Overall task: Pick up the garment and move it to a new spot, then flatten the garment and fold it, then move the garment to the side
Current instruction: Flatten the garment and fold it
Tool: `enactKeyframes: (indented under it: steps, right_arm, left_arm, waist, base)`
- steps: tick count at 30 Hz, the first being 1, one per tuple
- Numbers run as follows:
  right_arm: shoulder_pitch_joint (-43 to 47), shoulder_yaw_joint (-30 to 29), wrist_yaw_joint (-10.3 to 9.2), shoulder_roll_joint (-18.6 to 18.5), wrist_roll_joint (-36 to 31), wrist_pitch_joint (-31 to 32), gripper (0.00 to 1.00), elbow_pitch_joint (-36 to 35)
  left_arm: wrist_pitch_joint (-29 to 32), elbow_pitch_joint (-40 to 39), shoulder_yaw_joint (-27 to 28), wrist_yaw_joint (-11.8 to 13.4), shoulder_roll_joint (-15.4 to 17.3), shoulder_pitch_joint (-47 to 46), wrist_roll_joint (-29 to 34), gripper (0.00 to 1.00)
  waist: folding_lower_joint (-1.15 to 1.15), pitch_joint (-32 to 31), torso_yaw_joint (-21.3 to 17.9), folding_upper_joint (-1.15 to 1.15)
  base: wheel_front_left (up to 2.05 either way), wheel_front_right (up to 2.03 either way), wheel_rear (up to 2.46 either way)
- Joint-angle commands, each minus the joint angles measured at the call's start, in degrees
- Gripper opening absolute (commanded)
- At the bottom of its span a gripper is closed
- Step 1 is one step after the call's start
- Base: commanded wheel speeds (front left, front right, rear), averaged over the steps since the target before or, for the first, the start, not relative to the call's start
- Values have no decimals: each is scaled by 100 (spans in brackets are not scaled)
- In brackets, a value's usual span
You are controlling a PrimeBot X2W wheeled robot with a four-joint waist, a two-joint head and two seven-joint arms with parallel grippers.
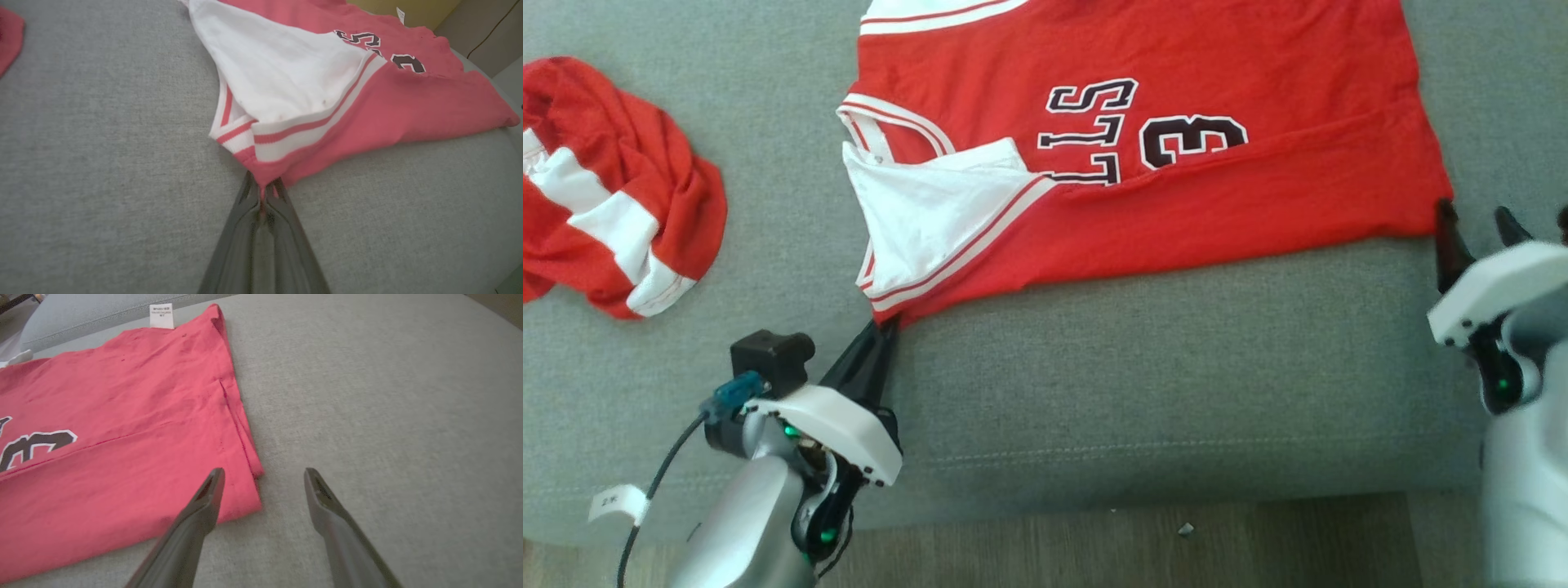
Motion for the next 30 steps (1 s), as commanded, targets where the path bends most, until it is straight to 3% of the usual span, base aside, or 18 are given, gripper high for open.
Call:
enactKeyframes:
  steps: [1, 6, 7, 8, 9, 18, 30]
  right_arm:
    - [-338, 153, 34, -75, 31, 88, 100, 70]
    - [-726, 285, 34, -191, 28, 310, 100, 851]
    - [-784, 316, 34, -214, 32, 310, 91, 984]
    - [-828, 347, 34, -242, 35, 282, 40, 1101]
    - [-865, 364, 34, -264, 47, 236, 0, 1207]
    - [-543, 648, 34, -469, 610, -170, 0, 1569]
    - [737, 1142, 34, -954, 1609, 126, 0, 724]
  left_arm:
    - [-82, -89, 241, -10, 203, -100, -55, 0]
    - [-122, -17, 213, -16, 200, -155, -62, 0]
    - [-126, 0, 198, -17, 192, -168, -58, 0]
    - [-129, 18, 180, -18, 180, -181, -54, 0]
    - [-133, 37, 164, -20, 171, -190, -52, 0]
    - [-175, 72, 74, -55, 253, 2, -112, 0]
    - [532, -731, -135, -22, 628, 911, -304, 0]
  waist:
    - [0, -37, 24, 0]
    - [0, -77, 90, 0]
    - [0, -84, 103, 0]
    - [0, -97, 122, 0]
    - [0, -112, 136, 0]
    - [0, -460, 159, 0]
    - [0, -889, 18, 0]
  base:
    - [0, 0, 0]
    - [0, 0, 0]
    - [0, 0, 0]
    - [0, 0, 0]
    - [0, 0, 0]
    - [0, 0, 0]
    - [0, 0, 0]
